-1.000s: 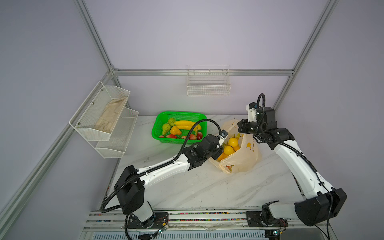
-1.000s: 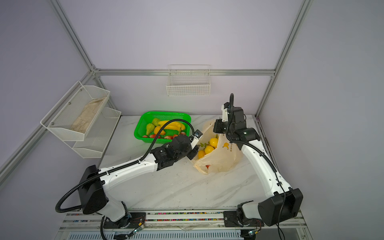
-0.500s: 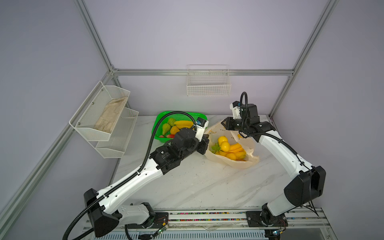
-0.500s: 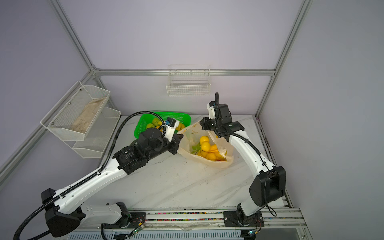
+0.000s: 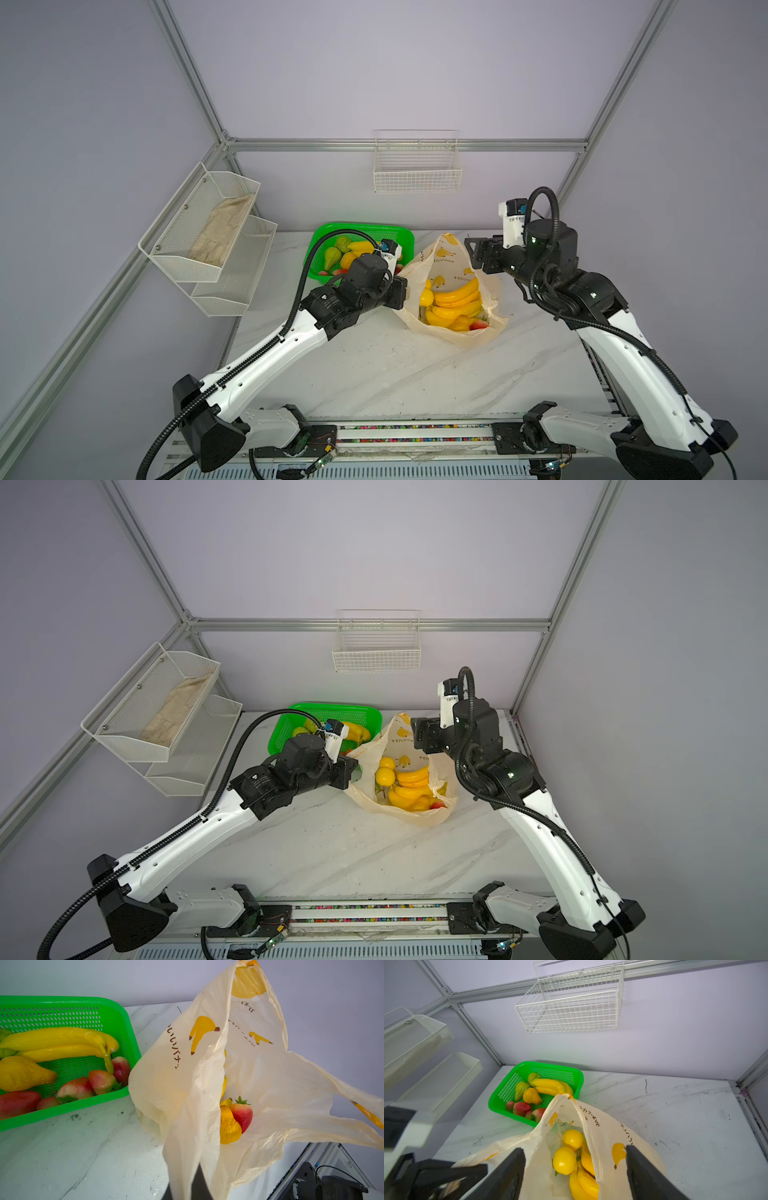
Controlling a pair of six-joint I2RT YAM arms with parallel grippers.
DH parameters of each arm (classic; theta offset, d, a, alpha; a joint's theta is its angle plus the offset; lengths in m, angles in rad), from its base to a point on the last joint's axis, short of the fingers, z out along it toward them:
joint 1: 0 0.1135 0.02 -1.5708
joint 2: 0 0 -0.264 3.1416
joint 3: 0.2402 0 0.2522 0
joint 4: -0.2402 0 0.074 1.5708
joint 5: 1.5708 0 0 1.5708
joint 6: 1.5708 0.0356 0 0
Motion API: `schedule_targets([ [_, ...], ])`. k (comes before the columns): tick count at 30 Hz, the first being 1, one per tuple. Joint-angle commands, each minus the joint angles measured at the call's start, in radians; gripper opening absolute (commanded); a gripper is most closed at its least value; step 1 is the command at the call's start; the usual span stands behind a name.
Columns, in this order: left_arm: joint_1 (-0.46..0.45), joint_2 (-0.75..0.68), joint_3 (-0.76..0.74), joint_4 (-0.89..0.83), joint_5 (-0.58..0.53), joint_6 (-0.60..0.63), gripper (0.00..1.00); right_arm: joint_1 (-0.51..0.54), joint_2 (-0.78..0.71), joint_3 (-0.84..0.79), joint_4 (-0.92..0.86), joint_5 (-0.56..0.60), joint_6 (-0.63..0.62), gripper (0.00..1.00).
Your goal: Place the fake fruits into the plastic bag and tie a complex knot
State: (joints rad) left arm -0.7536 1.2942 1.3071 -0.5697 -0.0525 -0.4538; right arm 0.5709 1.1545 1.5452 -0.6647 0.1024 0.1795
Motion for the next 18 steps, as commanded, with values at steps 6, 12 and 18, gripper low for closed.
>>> schedule_targets([
  [6, 0.013, 0.022, 0.109, 0.000, 0.004, -0.034, 0.00, 0.145, -0.155, -0.087, -0.329, 0.146, 0.201, 0.86],
  [12, 0.012, 0.079, 0.142, -0.003, 0.020, -0.033, 0.00, 0.145, -0.185, -0.129, -0.368, 0.113, 0.203, 0.86],
  [18, 0.013, 0.110, 0.166, -0.001, 0.013, -0.040, 0.00, 0.147, -0.199, -0.190, -0.343, 0.058, 0.182, 0.86],
])
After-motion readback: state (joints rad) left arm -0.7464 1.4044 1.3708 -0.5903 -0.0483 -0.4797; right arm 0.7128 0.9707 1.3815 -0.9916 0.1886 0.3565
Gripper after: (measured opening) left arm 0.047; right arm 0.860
